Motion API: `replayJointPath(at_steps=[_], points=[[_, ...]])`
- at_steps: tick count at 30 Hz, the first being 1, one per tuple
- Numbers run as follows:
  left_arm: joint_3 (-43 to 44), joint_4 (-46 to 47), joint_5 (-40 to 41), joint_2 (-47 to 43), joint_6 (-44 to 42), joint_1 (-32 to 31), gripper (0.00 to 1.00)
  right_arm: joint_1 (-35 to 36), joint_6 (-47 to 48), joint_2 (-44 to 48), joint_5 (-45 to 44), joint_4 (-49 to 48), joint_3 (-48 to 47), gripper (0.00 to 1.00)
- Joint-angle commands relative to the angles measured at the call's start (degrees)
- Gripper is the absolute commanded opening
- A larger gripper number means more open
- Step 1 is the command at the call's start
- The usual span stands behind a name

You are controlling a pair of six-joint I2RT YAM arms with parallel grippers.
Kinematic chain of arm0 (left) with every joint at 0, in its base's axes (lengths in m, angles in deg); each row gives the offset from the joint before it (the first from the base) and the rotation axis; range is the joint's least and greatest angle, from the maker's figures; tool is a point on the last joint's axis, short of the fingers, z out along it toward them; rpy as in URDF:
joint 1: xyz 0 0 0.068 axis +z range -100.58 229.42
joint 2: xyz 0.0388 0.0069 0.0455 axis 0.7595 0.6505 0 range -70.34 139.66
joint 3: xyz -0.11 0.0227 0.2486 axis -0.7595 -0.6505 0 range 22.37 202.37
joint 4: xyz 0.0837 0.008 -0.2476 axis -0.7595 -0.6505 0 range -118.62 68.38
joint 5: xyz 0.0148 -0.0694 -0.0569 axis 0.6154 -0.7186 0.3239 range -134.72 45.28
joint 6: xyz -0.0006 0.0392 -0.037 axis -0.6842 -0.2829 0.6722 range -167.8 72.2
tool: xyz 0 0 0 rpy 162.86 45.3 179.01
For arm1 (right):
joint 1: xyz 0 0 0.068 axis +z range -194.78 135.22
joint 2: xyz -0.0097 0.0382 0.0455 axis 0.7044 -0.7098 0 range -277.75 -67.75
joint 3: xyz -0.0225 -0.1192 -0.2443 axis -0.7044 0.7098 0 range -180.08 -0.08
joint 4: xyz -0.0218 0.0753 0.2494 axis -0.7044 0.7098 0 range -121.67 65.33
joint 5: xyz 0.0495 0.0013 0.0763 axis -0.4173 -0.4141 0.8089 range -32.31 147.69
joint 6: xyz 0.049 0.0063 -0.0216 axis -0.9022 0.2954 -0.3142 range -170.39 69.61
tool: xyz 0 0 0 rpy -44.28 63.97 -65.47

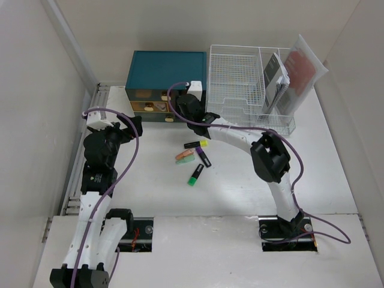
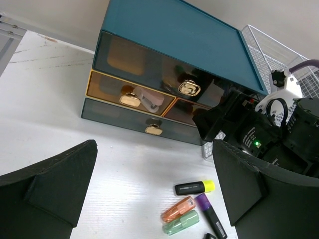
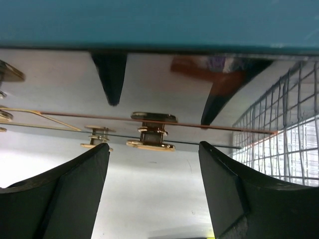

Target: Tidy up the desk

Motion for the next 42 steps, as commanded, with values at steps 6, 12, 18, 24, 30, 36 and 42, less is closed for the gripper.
replayJointPath(at_steps=[6,12,18,24,30,36,42], points=[[0.6,1.8,0.4,0.0,-0.9,-0.2,1.00,0.5,0.9,-2.0,-2.1,-3.4,-4.1,0.76],[0.6,1.2,0.9,0.0,-0.9,-0.2,1.00,0.5,0.9,-3.1,-2.6,-3.4,-4.6,0.74],[0.6,1.2,0.9,0.0,-1.4,-0.2,1.00,1.6,1.5,-4.8,-5.3,-3.4,-6.5,0.71],[1.1,1.2,0.9,0.0,-1.4,-0.2,1.00,2.8,2.0,-6.7,-7.3,-3.4,-8.7,0.62],[1.1,1.2,0.9,0.0,-1.4,-0.2,1.00,2.8,2.0,-6.7,-8.5,-3.4,-8.7,0.52],[1.1,1.2,0.9,-0.5,-1.4,-0.2,1.00,2.8,2.0,-6.7,-8.0,-3.4,-8.1,0.30],[1.1,1.2,0.9,-0.5,-1.4,-0.2,1.00,2.8,2.0,-4.0,-6.9,-3.4,-3.9,0.20]])
